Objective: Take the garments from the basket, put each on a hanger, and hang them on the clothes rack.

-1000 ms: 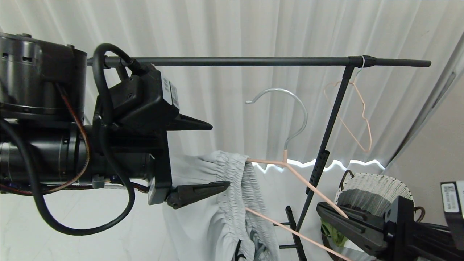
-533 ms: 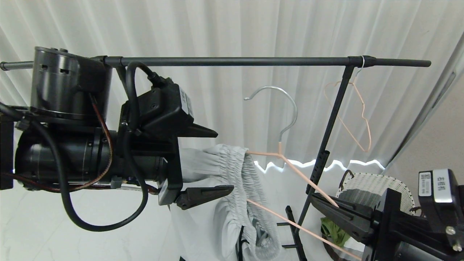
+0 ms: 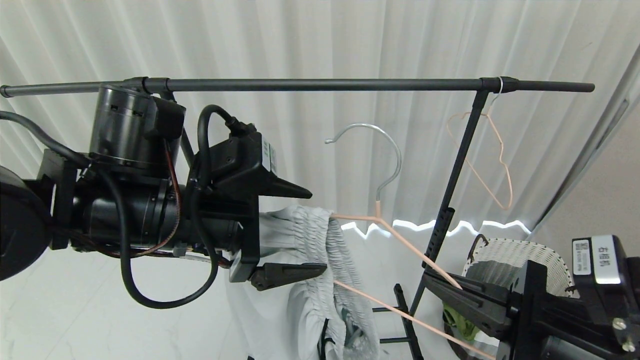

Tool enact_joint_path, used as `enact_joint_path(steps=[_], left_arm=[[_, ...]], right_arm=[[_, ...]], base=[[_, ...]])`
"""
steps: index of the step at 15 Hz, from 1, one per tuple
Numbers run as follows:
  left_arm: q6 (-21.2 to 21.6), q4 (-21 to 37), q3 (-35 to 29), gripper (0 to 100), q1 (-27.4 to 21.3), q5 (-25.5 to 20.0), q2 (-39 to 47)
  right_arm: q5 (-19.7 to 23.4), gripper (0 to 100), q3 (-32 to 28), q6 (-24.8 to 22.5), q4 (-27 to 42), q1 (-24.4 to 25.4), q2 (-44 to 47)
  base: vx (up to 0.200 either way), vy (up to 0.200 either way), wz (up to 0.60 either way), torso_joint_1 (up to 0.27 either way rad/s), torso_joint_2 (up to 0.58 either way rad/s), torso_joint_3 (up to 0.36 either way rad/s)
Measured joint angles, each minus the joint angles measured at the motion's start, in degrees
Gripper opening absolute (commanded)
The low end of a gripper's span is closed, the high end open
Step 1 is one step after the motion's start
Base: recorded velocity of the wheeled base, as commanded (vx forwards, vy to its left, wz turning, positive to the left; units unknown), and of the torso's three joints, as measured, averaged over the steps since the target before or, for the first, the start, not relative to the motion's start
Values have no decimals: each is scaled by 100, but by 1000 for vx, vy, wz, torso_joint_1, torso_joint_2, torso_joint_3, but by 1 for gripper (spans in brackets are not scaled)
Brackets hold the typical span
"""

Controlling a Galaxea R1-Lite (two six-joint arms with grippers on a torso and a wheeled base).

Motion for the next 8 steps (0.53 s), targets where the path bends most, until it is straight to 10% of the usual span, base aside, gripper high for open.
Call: enact_joint_path(steps=[1, 8], left_arm=[[2, 0, -6, 0, 11, -33, 22], [290, -2, 35, 0, 26, -336, 155]], right_arm=[[1, 0, 0, -2, -2, 4, 0], [-2, 0, -29, -10, 20, 41, 0]], base=[[0, 0, 0, 0, 0, 0], [0, 0, 0, 0, 0, 0]])
